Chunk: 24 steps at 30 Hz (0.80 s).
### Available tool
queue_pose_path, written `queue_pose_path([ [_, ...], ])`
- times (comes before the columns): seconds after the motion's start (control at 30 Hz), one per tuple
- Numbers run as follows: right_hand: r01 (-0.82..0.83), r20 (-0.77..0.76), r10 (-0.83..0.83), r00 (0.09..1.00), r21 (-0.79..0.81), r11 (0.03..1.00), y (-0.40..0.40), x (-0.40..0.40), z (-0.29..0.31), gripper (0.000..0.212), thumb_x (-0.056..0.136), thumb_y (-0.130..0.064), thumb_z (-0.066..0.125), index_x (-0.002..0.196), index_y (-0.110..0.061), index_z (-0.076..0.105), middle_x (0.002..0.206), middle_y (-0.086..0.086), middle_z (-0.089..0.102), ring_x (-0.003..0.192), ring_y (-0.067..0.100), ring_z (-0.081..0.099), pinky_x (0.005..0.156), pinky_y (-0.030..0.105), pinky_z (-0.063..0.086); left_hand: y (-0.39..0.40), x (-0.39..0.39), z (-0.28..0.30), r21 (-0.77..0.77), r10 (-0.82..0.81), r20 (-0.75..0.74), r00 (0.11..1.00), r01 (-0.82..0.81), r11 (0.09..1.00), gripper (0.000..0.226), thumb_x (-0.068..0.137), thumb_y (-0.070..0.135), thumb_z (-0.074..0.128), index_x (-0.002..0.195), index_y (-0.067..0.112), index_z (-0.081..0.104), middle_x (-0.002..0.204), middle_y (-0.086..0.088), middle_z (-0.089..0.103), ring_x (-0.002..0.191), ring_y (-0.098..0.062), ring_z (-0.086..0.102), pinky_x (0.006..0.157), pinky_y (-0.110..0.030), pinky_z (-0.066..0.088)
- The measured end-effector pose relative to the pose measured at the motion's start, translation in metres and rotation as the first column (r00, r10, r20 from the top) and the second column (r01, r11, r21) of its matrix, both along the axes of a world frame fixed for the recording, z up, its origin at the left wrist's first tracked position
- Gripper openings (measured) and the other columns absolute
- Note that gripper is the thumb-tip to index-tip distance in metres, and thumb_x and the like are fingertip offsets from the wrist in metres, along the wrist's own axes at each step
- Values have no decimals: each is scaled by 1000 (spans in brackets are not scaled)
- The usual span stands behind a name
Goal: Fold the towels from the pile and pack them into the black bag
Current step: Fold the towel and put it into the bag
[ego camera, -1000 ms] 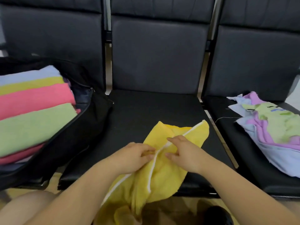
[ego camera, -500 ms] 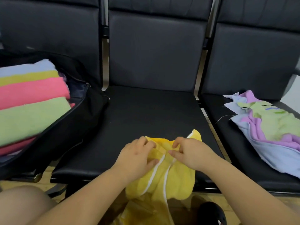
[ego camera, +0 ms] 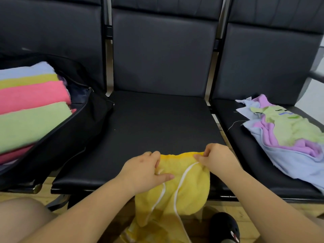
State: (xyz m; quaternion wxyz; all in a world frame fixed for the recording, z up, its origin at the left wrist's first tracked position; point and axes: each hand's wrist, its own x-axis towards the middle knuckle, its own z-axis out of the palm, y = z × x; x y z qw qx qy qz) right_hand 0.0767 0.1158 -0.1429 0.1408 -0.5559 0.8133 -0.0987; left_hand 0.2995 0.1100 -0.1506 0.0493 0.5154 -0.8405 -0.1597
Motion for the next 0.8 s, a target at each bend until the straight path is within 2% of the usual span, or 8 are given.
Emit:
queue_pose_path([
  [0.13,100,208,-82,975,-77,992,0,-13,-7,15,78,-15,68,77,-17,53,82,2,63,69,15,60,64,29,52,-5,9,-4,95,76,-171,982,-60,994,25,90,39,58,79,29,37,81,9,49,68,-7,47,57,-21,36],
  [0.27,183,600,-131,789,-25,983,4,-21,-5,24,82,-5,67,101,-14,56,91,8,65,74,20,67,63,29,56,-13,30,3,382,277,-447,851,-98,919,29,81,21,74,95,30,50,87,8,66,74,-3,60,65,-18,43],
  [0.37,144,727,-107,679,11,990,11,-29,5,3,91,-12,63,90,-10,65,79,6,68,68,14,63,60,22,54,-19,54,9,523,377,-472,797,-91,848,40,74,15,80,101,32,56,91,4,74,87,-10,68,86,-26,49],
  [0.47,117,800,-96,592,33,993,18,-42,14,13,92,-19,62,96,-8,68,78,5,69,73,14,63,64,24,53,-20,78,15,544,372,-416,830,-100,833,37,76,11,78,104,31,63,93,3,74,94,-13,69,100,-34,47],
  [0.53,99,841,-107,530,64,993,24,-51,21,18,91,-20,61,102,-8,69,87,8,70,83,17,65,71,27,52,-16,91,17,484,348,-347,871,-151,862,29,79,15,76,98,34,66,96,8,71,95,-9,66,97,-29,47],
  [0.63,102,889,-126,440,90,991,33,-62,30,25,90,-21,59,108,-5,67,92,11,70,90,23,66,76,32,54,-7,108,23,319,264,-172,949,-200,926,8,84,32,70,79,33,64,83,8,67,82,-9,63,76,-26,51],
  [0.7,71,894,-102,437,79,994,40,-67,35,41,82,-30,68,111,-1,63,88,11,70,88,24,68,72,31,59,-5,118,24,302,229,-148,962,-177,937,21,83,43,67,75,25,62,72,7,60,71,-10,57,67,-25,44],
  [0.8,-79,856,-34,517,88,993,52,-70,42,100,36,-61,89,108,3,61,93,17,71,88,26,70,69,27,58,2,132,35,461,267,-332,905,-91,883,55,57,72,72,72,20,60,64,8,58,64,-8,57,64,-24,44],
])
